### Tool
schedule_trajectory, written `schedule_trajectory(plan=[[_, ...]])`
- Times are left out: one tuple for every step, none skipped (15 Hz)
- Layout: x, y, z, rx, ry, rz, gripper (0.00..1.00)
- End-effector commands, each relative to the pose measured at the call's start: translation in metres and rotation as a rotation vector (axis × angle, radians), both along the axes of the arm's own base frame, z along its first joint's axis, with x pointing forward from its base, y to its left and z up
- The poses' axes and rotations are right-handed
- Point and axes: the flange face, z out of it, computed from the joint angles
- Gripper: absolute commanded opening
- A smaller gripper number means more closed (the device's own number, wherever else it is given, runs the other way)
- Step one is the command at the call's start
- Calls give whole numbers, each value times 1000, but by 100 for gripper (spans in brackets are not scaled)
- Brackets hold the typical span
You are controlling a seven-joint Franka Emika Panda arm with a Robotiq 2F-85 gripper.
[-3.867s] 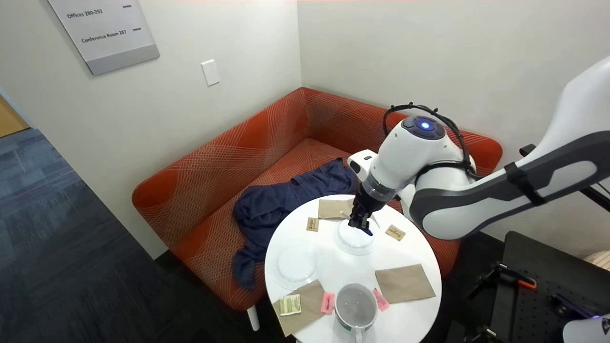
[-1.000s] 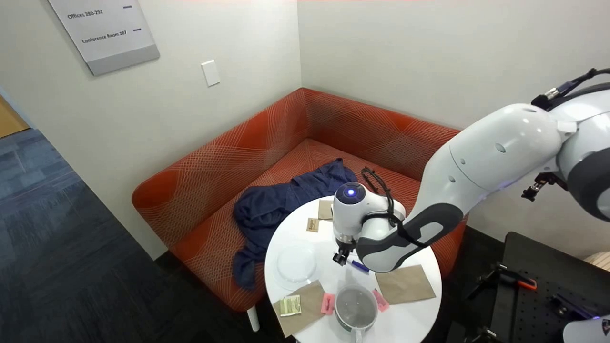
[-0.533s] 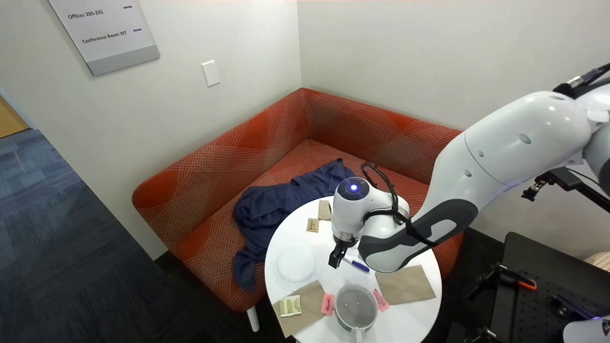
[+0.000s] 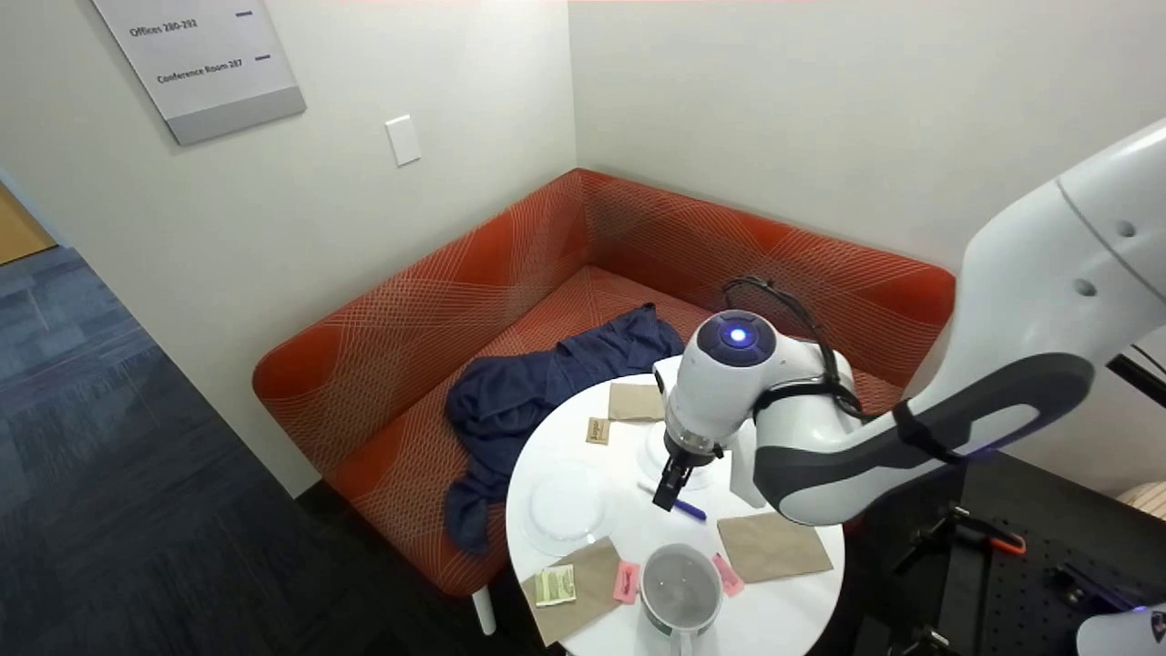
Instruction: Remove the pen from the mug and put it on the table
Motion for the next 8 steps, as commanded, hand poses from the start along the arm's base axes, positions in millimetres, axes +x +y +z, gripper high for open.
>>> schedule_trajectory(plan=[[-47, -2, 44, -30, -51, -5, 100], [-55, 0, 54, -44, -64, -9, 100], [-64, 1, 63, -56, -82, -8, 100], [-72, 0, 71, -64, -101, -7, 100], [-80, 0, 79, -74, -119, -9, 100], [-88, 2, 86, -84, -133, -10, 100], [-95, 1, 91, -90, -143, -13, 100], [-102, 2, 95, -95, -153, -15, 100]])
